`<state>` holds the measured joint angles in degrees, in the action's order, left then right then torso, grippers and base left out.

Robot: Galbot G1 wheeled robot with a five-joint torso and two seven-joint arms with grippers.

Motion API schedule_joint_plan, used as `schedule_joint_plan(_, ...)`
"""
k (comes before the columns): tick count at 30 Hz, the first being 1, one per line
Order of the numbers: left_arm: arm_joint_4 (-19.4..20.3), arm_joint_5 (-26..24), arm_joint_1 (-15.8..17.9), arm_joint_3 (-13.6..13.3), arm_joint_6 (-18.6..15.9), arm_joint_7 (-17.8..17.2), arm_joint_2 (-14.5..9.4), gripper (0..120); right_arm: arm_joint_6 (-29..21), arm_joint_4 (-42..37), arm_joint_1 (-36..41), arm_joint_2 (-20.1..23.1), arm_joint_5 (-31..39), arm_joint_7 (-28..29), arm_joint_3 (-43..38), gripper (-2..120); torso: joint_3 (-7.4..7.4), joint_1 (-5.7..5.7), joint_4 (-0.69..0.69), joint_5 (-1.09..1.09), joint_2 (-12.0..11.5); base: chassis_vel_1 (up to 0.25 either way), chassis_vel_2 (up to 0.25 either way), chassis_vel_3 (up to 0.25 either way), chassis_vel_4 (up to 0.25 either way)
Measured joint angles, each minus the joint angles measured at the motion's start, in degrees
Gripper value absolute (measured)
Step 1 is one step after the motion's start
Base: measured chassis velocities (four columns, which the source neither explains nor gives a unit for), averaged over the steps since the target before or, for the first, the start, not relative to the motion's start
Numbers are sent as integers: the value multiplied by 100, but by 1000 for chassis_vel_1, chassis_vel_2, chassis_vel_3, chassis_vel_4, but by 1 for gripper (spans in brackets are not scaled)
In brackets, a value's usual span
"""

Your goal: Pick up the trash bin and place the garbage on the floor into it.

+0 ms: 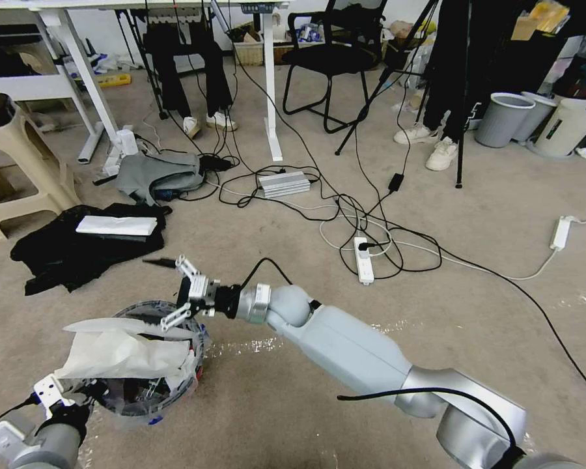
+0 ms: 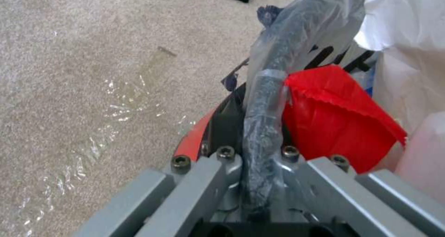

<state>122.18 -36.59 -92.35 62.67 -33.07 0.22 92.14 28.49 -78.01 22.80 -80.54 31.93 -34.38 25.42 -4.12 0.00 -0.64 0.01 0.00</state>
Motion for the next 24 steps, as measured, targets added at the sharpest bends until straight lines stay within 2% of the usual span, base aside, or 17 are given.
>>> schedule_joint_plan(8, 83, -86, -9, 84, -191, -89, -91, 1, -185, -737, -14, 334, 385, 312, -616, 100, 0, 0, 0, -1, 0, 0, 0, 0, 0)
schedule_joint_plan(11, 135, -242, 18, 130, -426, -230, -275, 1, -308, -1295, 77, 607, 617, 594, -1034, 100, 0, 0, -2, -1, 0, 0, 0, 0, 0)
schedule_joint_plan(12, 135, -242, 18, 130, -426, -230, -275, 1, -308, -1295, 77, 607, 617, 594, -1034, 100, 0, 0, -2, -1, 0, 0, 0, 0, 0)
schedule_joint_plan(14, 137, -396, -2, 237, -574, -359, -450, 1, -348, -1537, 125, 773, 724, 660, -1312, 100, 0, 0, -1, 0, 0, 0, 0, 0, 0)
schedule_joint_plan(19, 101, -636, -42, 363, -767, -555, -676, 1, -378, -1743, 175, 1007, 834, 703, -1630, 100, 0, 0, 4, 0, 0, 0, 0, 0, 0)
schedule_joint_plan(24, -252, -894, 52, 365, -918, -898, -1030, 1, -472, -2083, 382, 1493, 928, 807, -2128, 100, 0, 0, -1, -1, 0, 0, 0, 0, 0)
